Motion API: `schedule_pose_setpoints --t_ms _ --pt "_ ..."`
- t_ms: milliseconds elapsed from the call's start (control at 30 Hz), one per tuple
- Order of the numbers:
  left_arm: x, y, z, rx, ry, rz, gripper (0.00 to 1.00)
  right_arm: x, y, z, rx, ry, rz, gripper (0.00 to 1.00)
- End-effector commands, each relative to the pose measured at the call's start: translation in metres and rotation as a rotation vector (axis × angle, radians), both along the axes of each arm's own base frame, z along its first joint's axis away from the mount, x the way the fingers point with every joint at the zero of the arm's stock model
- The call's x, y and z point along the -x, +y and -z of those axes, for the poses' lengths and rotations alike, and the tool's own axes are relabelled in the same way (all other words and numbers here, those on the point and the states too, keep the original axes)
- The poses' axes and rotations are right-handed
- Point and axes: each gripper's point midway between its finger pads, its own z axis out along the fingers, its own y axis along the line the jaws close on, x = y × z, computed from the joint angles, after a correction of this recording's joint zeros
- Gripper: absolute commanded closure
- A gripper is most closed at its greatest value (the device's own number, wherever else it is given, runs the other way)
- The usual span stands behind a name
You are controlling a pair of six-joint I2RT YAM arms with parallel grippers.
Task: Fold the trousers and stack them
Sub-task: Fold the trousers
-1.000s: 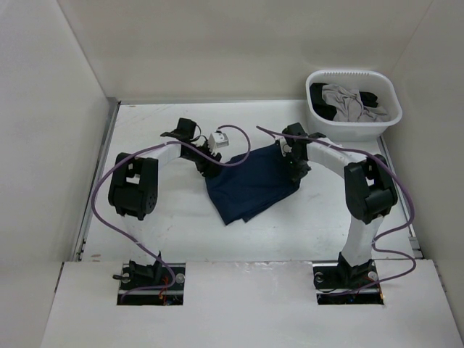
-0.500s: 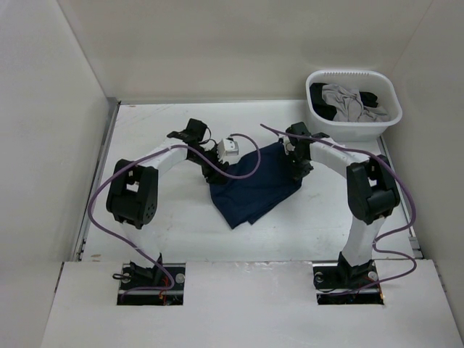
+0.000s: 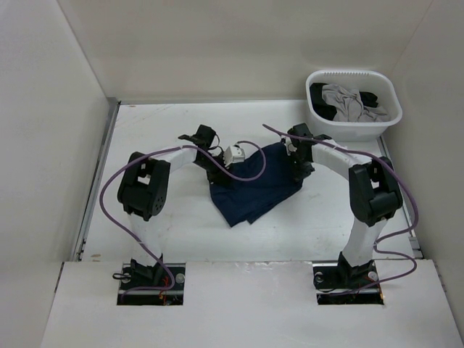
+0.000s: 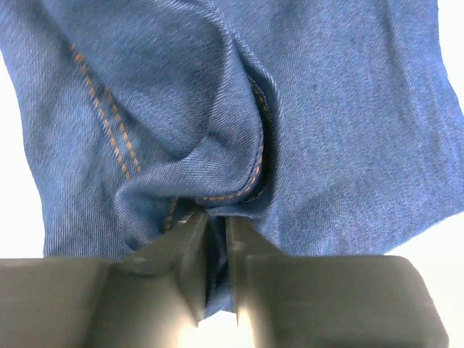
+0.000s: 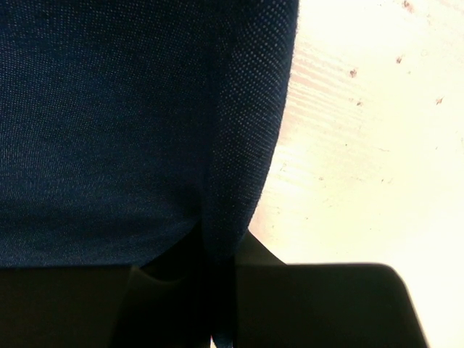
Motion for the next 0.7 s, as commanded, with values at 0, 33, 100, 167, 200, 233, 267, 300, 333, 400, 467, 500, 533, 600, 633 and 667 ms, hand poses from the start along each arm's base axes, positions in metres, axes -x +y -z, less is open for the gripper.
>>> schedule_pose_setpoints --t_ms 0,33,100,167,200,233,267,300,333,400,467,500,533,600,633,667 --pt "-0.028 0.018 -0.025 -0.031 -0.102 -0.088 0.95 -0.001 -0.01 -0.01 -0.008 -0.035 0.06 1.0" --pt "-0.035 0.026 -0.035 -0.025 -0.124 -0.121 0.97 0.001 -0.012 -0.009 -0.011 -0.028 0.082 1.0" --pt "-0.046 0.042 -0.057 -0.009 -0.164 -0.18 0.97 0.009 -0.017 -0.006 -0.026 -0.002 0.127 1.0" --pt "-0.058 0.063 -0.071 -0.018 -0.191 -0.243 0.99 0.018 -0.023 -0.004 -0.041 0.023 0.175 1.0" --pt "-0.062 0.07 -0.075 -0.029 -0.201 -0.263 1.0 0.021 -0.025 -0.004 -0.047 0.03 0.192 1.0" --pt "-0.068 0.081 -0.076 -0.047 -0.206 -0.293 1.0 0.026 -0.026 -0.004 -0.06 0.035 0.212 1.0" --pt "-0.073 0.092 -0.075 -0.07 -0.203 -0.322 1.0 0.03 -0.028 -0.005 -0.073 0.039 0.23 1.0" --pt "-0.076 0.098 -0.073 -0.084 -0.199 -0.339 1.0 0.034 -0.027 -0.005 -0.089 0.043 0.239 1.0" --pt "-0.08 0.104 -0.07 -0.099 -0.19 -0.359 0.97 0.038 -0.025 -0.005 -0.107 0.047 0.24 1.0" --pt "-0.085 0.111 -0.061 -0.121 -0.163 -0.392 0.92 0.044 -0.018 -0.007 -0.142 0.049 0.239 1.0" --pt "-0.09 0.113 -0.052 -0.131 -0.145 -0.417 0.84 0.048 -0.015 -0.009 -0.169 0.046 0.251 1.0" --pt "-0.094 0.115 -0.048 -0.14 -0.143 -0.43 0.79 0.05 -0.011 -0.01 -0.188 0.049 0.256 1.0" --pt "-0.098 0.116 -0.046 -0.146 -0.143 -0.446 0.71 0.052 -0.007 -0.011 -0.207 0.055 0.253 1.0" --pt "-0.11 0.118 -0.05 -0.143 -0.159 -0.493 0.52 0.063 0.008 -0.014 -0.268 0.089 0.239 1.0" --pt "-0.117 0.12 -0.055 -0.136 -0.171 -0.52 0.49 0.069 0.015 -0.015 -0.301 0.112 0.235 0.96" --pt "-0.123 0.122 -0.063 -0.123 -0.19 -0.548 0.48 0.075 0.021 -0.016 -0.326 0.128 0.231 0.88"
